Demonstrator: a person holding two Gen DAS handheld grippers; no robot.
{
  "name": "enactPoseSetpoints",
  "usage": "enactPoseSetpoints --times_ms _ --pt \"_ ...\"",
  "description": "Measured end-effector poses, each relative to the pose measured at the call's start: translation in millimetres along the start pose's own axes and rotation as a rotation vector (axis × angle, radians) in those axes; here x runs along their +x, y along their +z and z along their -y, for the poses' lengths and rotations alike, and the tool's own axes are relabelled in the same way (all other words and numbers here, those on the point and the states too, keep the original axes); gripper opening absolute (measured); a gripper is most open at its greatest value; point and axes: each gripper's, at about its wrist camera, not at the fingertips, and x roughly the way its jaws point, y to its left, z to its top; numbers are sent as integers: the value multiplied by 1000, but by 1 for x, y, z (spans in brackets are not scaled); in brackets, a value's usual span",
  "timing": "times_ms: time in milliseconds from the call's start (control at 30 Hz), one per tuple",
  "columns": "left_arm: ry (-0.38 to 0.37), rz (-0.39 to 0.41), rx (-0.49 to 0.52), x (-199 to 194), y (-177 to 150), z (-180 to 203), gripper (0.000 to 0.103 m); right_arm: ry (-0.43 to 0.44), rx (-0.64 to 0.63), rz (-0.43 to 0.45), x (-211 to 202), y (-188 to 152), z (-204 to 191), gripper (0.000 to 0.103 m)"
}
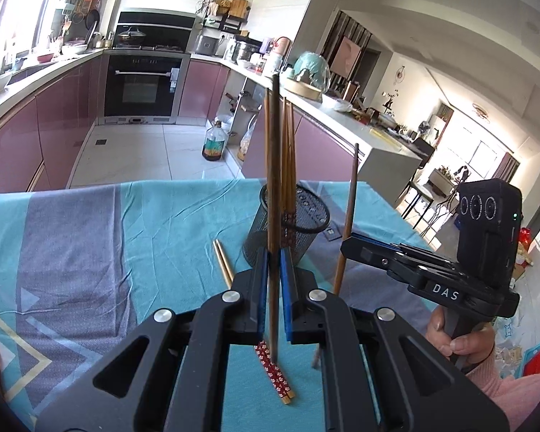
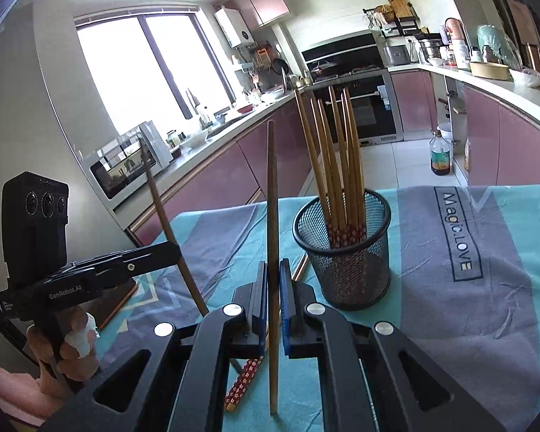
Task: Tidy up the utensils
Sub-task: 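Raise the left tool's chopstick upright over the cup while the right tool carries its own, then lower the left tool's chopstick into the mesh cup and open while the right tool releases its own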
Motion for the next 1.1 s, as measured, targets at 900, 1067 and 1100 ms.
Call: enactPoseSetpoints --times_ms 900,1067,1100 --pt "-25 144 75 -11 82 36 8 -31 -111 195 -42 80 4 5" --pt "-6 161 101 -12 95 46 8 -51 -124 215 -42 93 7 5" --pt "-2 163 106 -10 96 46 8 -56 -126 220 -42 94 7 5"
